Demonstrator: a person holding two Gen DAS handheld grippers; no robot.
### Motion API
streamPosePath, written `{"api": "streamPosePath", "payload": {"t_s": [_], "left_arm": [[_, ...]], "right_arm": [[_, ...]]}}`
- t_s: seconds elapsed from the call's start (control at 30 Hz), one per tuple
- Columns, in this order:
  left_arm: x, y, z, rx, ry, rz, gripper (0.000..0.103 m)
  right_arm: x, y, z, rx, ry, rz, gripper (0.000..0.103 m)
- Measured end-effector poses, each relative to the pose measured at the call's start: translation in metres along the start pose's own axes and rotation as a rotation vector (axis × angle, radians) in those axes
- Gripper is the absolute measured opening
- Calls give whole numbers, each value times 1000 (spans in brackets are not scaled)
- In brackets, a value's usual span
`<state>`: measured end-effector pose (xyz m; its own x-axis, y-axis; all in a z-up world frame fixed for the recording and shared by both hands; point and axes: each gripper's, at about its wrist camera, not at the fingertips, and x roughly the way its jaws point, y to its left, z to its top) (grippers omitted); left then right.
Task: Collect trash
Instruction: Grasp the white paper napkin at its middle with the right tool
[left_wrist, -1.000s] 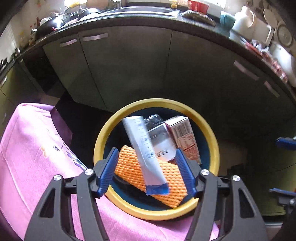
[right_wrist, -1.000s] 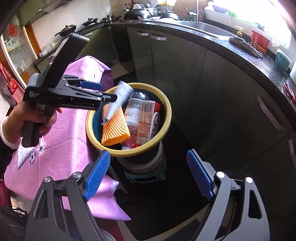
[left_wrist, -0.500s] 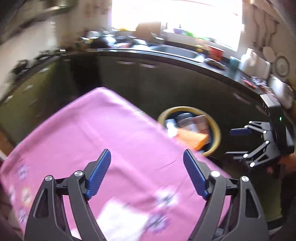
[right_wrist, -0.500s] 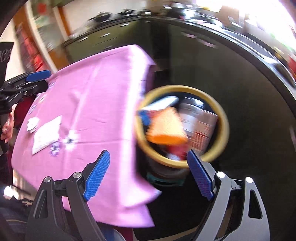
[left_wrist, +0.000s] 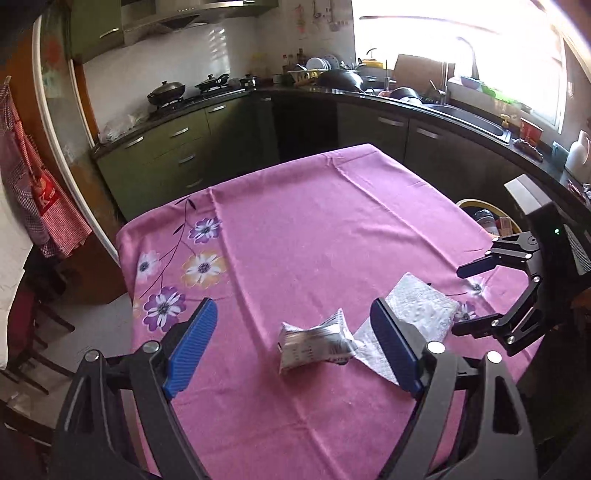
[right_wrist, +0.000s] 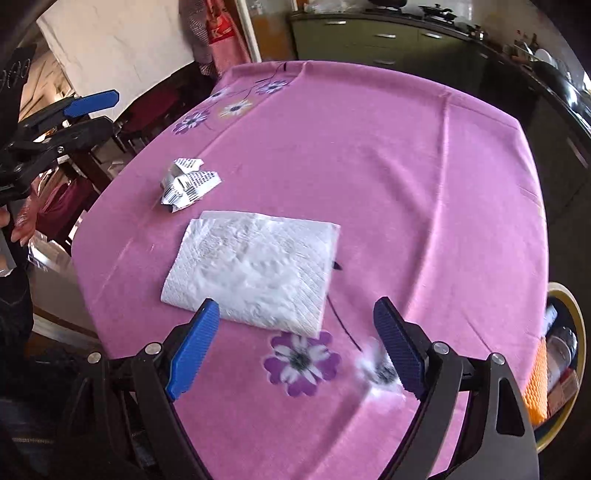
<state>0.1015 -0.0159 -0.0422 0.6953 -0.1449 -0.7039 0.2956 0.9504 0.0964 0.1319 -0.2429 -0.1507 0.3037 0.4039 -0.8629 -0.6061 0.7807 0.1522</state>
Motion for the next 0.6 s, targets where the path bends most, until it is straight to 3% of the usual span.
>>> {"api": "streamPosePath", "payload": {"t_s": [0.4, 0.6], "left_arm": [[-2, 15, -23, -51, 14, -10, 81], [-1, 14, -24, -50, 18, -15, 81]], "right_arm": [[48, 43, 17, -116, 68, -76, 92], [41, 41, 11, -125, 53, -92, 87]]}}
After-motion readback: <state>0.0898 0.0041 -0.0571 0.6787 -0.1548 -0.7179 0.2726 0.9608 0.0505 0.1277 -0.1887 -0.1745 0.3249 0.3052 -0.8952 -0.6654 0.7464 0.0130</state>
